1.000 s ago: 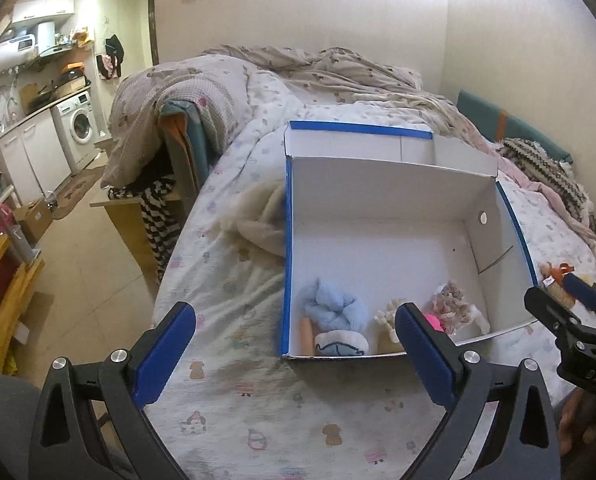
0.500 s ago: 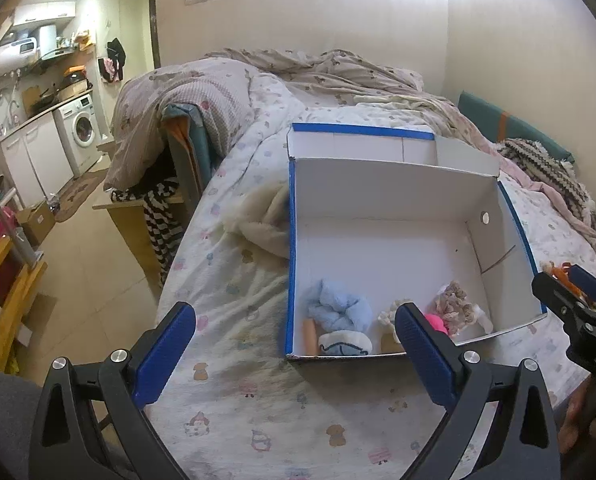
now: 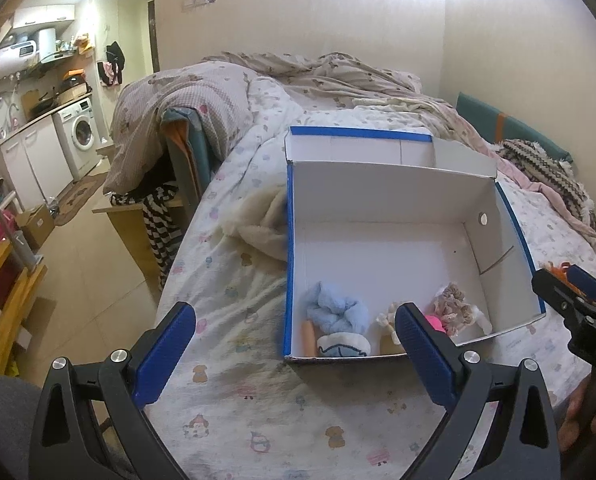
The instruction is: Organize soft objects
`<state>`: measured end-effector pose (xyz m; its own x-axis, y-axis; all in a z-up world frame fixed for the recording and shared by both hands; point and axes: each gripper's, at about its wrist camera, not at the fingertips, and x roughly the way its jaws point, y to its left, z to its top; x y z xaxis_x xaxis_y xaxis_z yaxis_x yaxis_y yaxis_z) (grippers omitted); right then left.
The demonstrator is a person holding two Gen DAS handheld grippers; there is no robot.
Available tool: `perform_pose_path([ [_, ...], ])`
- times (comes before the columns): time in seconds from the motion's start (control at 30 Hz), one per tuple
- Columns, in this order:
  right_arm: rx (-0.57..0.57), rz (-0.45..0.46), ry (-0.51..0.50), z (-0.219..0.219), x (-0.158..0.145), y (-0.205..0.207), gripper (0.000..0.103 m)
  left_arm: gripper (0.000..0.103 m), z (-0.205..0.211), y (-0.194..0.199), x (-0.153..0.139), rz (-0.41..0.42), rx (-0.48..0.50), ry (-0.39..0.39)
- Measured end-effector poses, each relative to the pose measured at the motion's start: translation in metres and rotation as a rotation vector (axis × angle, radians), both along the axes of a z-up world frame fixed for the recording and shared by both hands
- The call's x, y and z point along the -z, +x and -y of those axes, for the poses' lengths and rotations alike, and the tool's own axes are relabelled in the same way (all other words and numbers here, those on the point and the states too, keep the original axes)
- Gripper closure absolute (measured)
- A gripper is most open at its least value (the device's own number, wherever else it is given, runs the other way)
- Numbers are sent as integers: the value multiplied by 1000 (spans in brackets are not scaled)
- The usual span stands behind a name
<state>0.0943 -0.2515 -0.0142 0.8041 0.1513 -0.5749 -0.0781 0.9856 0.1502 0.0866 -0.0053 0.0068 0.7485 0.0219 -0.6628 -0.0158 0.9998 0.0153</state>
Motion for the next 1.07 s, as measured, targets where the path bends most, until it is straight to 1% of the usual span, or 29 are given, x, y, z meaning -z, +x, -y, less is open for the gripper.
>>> perform_pose_path([
  [0.43, -4, -5, 0, 0, 0, 0, 0, 3, -1, 2, 3, -13, -7, -9],
  [0.6, -6, -14, 19, 2, -1, 1, 0, 3, 0, 4, 5, -22, -5, -7],
  [1.07, -4, -5, 19, 2, -2, 2, 0, 3, 0, 4, 5, -26, 2, -7],
])
